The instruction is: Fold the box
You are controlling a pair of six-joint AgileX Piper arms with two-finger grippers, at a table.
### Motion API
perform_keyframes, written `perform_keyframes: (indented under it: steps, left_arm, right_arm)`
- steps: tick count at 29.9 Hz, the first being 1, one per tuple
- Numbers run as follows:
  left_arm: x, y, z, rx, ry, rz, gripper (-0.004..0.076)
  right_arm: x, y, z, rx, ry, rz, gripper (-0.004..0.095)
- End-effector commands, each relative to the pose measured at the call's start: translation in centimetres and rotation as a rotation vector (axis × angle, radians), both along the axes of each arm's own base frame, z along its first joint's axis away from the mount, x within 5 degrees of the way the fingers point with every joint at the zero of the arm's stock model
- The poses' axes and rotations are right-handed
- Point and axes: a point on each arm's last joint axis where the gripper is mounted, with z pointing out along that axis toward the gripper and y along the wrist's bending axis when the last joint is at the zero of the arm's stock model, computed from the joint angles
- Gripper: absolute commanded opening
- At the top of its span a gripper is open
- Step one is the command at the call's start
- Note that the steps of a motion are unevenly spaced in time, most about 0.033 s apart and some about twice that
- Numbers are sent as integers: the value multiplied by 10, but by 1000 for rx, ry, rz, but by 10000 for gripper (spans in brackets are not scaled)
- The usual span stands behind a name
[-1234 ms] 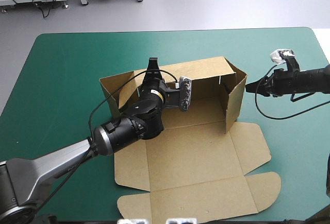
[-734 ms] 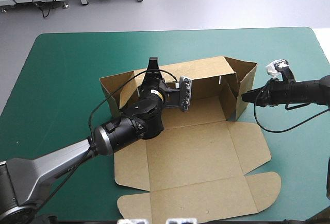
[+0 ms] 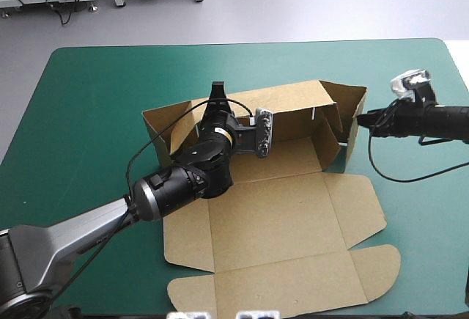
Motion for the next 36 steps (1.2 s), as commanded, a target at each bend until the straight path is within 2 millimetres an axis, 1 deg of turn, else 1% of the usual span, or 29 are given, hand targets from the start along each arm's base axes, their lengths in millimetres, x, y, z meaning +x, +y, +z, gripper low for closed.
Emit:
perform_keyframes:
  steps: [1,4,6,7,11,14,16,20,21,24,28,32,34,36]
  left_arm:
    - [-5,-1,22,-71,-53,-36,-10]
    - [-6,-1,22,-73,-54,-40,-10]
    - [-6,-1,22,-73,-54,-40,-10]
    - [-6,-1,22,-73,-54,-40,-10]
    - [-6,-1,22,-73,-54,-40,-10]
    - [-6,-1,22,-73,-54,-40,-10]
    - [-6,-1,22,-73,-54,-40,-10]
    - [-6,-1,22,-76,-55,-45,-10]
    - [-6,-1,22,-76,-55,-45,-10]
    - [-6,-1,22,-76,-55,-45,-10]
    - [-6,-1,22,-75,-55,-43,-10]
    - [-6,-1,22,-75,-55,-43,-10]
    - [-6,-1,22,-75,-55,-43,-10]
    - [-6,-1,22,-75,-55,-43,-10]
  right_arm:
    - [-14,-5,69,-1,-211,-126,347]
    - [-13,-9,105,-15,-300,-205,316]
    - [-7,-12,119,5,-323,-226,302]
    - [-3,-13,124,21,-326,-236,302]
    - [18,-21,127,76,-296,-250,302]
    - [36,-27,120,116,-249,-250,301]
    - [50,-30,110,142,-210,-245,301]
    - [73,-36,90,197,-131,-214,301]
    - [79,-38,82,216,-96,-206,301]
    - [93,-37,63,240,-17,-165,301]
    - [109,-24,36,239,66,-103,301]
    - [121,-7,11,160,131,-64,301]
    - [123,1,5,121,146,-37,301]
    - [124,6,2,110,158,-18,301]
